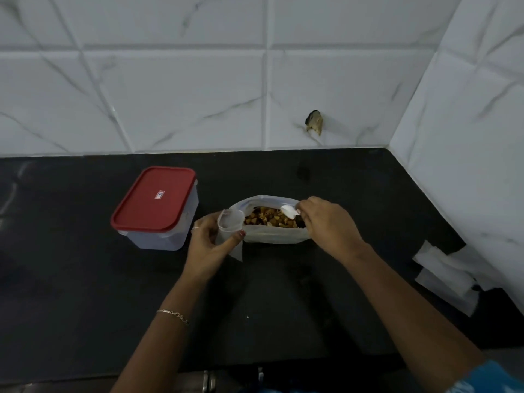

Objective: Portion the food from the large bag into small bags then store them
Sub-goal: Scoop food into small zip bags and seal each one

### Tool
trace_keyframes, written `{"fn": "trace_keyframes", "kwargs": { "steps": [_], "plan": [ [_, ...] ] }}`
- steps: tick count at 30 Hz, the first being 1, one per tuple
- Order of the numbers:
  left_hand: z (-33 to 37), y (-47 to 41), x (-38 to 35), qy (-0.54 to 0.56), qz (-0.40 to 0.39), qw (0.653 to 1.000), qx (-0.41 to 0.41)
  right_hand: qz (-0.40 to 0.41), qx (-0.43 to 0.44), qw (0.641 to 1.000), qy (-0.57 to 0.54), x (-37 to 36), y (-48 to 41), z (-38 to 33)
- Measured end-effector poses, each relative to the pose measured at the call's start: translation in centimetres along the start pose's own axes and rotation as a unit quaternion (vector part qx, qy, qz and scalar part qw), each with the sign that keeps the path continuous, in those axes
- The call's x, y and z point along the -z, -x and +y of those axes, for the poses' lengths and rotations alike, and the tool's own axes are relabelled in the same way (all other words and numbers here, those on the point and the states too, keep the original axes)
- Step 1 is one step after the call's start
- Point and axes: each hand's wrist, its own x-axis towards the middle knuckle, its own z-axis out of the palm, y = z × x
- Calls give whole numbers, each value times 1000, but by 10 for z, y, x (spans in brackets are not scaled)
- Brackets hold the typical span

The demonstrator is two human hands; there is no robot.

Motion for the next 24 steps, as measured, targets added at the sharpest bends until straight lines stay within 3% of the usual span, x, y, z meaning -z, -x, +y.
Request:
{"fn": "trace_keyframes", "kwargs": {
  "steps": [3,8,11,13,16,20,22,24],
  "plan": [
    [-4,-4,-7,-35,-22,999,6,-12,13,996,84,-1,0,-3],
    [-9,-8,-14,-29,-60,997,24,-43,21,994,97,-15,0,-7],
    [-16,-8,-11,-25,-73,996,38,-62,-39,996,42,-24,1,-10],
    [-20,-7,-11,-16,-78,996,48,-33,-96,995,-23,-27,1,-5],
    [-23,-5,-15,-6,-87,995,52,-14,-180,972,-147,-30,4,7],
    [-27,-6,-19,12,-94,994,57,-25,-182,972,-149,-37,10,4],
    [-29,-8,-20,18,-101,993,61,-58,-228,948,-214,-40,6,3],
    [-30,-9,-21,32,-109,991,73,-95,-300,894,-319,-45,4,4]
  ]
}}
